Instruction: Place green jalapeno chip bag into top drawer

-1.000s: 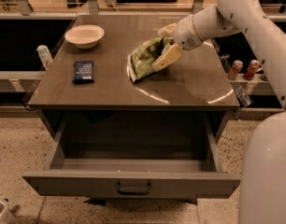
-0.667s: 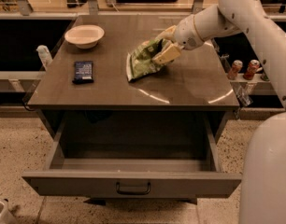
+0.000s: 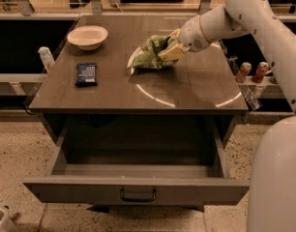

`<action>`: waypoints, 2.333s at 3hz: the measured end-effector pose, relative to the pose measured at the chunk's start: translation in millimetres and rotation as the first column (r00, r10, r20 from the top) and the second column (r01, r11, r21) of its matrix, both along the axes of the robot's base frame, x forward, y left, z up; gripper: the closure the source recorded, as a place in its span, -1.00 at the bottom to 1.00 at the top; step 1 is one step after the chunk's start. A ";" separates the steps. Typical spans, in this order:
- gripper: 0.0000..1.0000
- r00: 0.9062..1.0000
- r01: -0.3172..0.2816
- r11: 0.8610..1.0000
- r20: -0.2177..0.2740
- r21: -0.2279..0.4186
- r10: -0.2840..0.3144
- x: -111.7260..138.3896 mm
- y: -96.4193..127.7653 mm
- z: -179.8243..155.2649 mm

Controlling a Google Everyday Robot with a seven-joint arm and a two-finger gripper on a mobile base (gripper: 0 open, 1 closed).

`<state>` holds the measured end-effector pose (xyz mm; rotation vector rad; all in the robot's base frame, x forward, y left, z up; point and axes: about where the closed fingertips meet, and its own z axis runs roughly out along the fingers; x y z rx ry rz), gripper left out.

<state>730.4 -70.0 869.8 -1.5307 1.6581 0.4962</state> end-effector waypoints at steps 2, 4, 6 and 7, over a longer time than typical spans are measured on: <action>1.00 0.998 0.010 1.000 -0.055 0.007 -0.010 -28.1 -10.6 0.2; 1.00 0.991 0.132 0.982 -0.051 0.138 -0.126 -113.1 -22.9 31.2; 1.00 0.950 0.293 0.932 -0.171 0.213 -0.259 -177.3 -15.7 -8.2; 1.00 0.950 0.293 0.932 -0.172 0.212 -0.259 -177.5 -15.6 -8.3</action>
Offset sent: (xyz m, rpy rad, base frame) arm -0.0817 -0.0346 0.0038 0.0168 0.1461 -0.0385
